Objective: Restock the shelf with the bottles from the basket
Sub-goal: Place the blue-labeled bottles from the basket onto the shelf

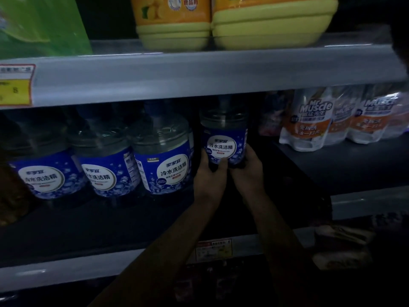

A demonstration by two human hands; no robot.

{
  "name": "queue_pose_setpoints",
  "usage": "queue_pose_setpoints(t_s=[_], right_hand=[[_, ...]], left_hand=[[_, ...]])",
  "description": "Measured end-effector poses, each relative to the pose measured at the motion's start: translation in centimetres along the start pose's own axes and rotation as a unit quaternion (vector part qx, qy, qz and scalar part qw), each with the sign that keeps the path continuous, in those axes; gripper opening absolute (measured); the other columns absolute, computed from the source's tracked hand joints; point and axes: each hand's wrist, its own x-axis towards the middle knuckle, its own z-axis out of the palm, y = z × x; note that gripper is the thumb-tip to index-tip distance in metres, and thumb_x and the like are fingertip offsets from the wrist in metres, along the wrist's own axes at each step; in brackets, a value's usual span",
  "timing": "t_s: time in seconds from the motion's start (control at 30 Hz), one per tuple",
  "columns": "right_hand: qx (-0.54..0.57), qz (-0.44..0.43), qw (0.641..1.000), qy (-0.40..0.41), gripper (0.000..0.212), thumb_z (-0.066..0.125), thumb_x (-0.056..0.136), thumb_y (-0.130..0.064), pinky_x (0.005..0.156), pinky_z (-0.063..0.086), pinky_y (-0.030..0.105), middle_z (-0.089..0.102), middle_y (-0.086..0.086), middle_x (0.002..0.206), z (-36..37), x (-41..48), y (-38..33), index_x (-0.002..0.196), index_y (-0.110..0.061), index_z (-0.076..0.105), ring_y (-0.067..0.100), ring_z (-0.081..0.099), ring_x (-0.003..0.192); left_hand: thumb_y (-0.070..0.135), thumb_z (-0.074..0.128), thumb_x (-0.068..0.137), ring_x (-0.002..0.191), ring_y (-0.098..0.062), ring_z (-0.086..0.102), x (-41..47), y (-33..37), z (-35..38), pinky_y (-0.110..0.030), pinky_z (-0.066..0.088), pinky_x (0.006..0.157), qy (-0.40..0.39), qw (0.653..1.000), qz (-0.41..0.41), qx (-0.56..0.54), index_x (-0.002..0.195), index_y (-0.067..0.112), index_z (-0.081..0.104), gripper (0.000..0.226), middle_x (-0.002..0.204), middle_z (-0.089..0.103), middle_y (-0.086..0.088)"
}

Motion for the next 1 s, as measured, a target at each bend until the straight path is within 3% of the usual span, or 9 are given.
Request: queue_pose_setpoints(t_s=[0.13, 0.23, 0.3, 0.43, 0.53, 0.63, 0.73, 0.87, 1.0], right_hand=[[-0.062, -0.029, 0.997, 0.029, 0.070, 0.081, 0.072, -0.026, 0.102, 0.054, 0.043, 0.067, 0.004, 0.126, 0.2, 0.6, 1.0, 0.139, -0.032, 0.058, 0.019, 0.065, 0.118], [-0.117, -0.038, 0.991, 0.048, 0.085, 0.080, 0.064, -0.037, 0.101, 0.055, 0.045, 0.063, 0.009, 0.130, 0.0, 2.0, 4.1, 0.144, -0.034, 0.052, 0.025, 0.062, 0.120], [-0.148, -0.026, 0.987, 0.058, 0.084, 0.084, 0.067, -0.031, 0.099, 0.055, 0.044, 0.064, 0.008, 0.131, -0.1, 1.4, 3.2, 0.145, -0.030, 0.050, 0.024, 0.063, 0.119], [-0.161, 0.001, 0.985, 0.063, 0.075, 0.086, 0.076, -0.010, 0.094, 0.050, 0.030, 0.066, 0.013, 0.130, -0.7, -1.1, 0.1, 0.143, -0.008, 0.053, 0.026, 0.065, 0.117], [-0.195, 0.034, 0.979, 0.056, 0.057, 0.083, 0.080, -0.009, 0.090, 0.049, 0.029, 0.069, 0.012, 0.124, -1.5, -2.6, -1.1, 0.132, -0.006, 0.060, 0.027, 0.065, 0.114], [-0.224, 0.019, 0.973, 0.052, 0.042, 0.079, 0.084, -0.016, 0.093, 0.054, 0.038, 0.071, 0.011, 0.120, -2.1, -4.8, -2.3, 0.123, -0.011, 0.065, 0.030, 0.067, 0.111], [-0.258, 0.004, 0.966, 0.026, 0.044, 0.071, 0.085, -0.039, 0.094, 0.055, 0.042, 0.070, 0.006, 0.121, -2.4, -7.5, -3.6, 0.124, -0.019, 0.065, 0.028, 0.065, 0.113], [-0.313, -0.027, 0.949, -0.012, 0.051, 0.067, 0.090, -0.040, 0.101, 0.052, 0.042, 0.063, 0.002, 0.133, -2.9, -11.3, -5.2, 0.138, -0.027, 0.054, 0.025, 0.057, 0.125], [-0.400, -0.086, 0.911, -0.048, 0.058, 0.054, 0.089, -0.045, 0.104, 0.049, 0.044, 0.059, 0.002, 0.140, -2.4, -14.0, -6.5, 0.143, -0.025, 0.052, 0.027, 0.054, 0.129]], left_hand=[[0.054, 0.067, 0.087, 0.141, -0.018, 0.049, -0.2, -0.1, -0.2, -0.045, 0.041, 0.119, -0.005, 0.999, -0.020, -0.029, 0.162, 0.035, 0.027, 0.087, 0.155, 0.052, 0.003], [0.041, 0.068, 0.092, 0.142, -0.020, 0.048, -0.3, 0.2, -0.2, -0.047, 0.040, 0.120, 0.000, 0.998, -0.035, -0.048, 0.162, 0.034, 0.029, 0.080, 0.156, 0.051, 0.002], [0.031, 0.067, 0.096, 0.142, -0.021, 0.048, -0.6, 0.6, -0.4, -0.047, 0.039, 0.120, 0.000, 0.998, -0.038, -0.055, 0.161, 0.031, 0.032, 0.074, 0.155, 0.052, 0.000], [0.021, 0.066, 0.098, 0.133, -0.021, 0.056, -2.5, 1.7, -1.0, -0.041, 0.045, 0.115, -0.018, 0.998, -0.047, -0.026, 0.154, 0.024, 0.046, 0.059, 0.145, 0.061, -0.001], [0.022, 0.067, 0.095, 0.124, -0.020, 0.062, -4.4, 2.0, -1.8, -0.037, 0.052, 0.107, -0.023, 0.999, -0.035, 0.026, 0.144, 0.022, 0.056, 0.050, 0.135, 0.067, -0.002], [0.034, 0.067, 0.088, 0.119, -0.019, 0.065, -6.4, 2.5, -3.2, -0.040, 0.055, 0.103, -0.048, 0.996, -0.015, 0.076, 0.136, 0.027, 0.060, 0.049, 0.128, 0.070, 0.001], [0.058, 0.057, 0.077, 0.120, -0.018, 0.064, -7.3, 1.5, -4.7, -0.045, 0.056, 0.101, -0.071, 0.991, 0.009, 0.116, 0.137, 0.037, 0.056, 0.064, 0.129, 0.067, 0.004], [0.057, 0.051, 0.081, 0.124, -0.017, 0.060, -10.1, 2.8, -7.8, -0.047, 0.055, 0.101, -0.122, 0.974, 0.053, 0.184, 0.142, 0.039, 0.051, 0.064, 0.133, 0.065, 0.007], [0.063, 0.042, 0.077, 0.137, -0.023, 0.049, -13.4, 5.4, -12.0, -0.046, 0.049, 0.108, -0.133, 0.957, 0.083, 0.246, 0.151, 0.036, 0.043, 0.079, 0.146, 0.056, 0.001]])
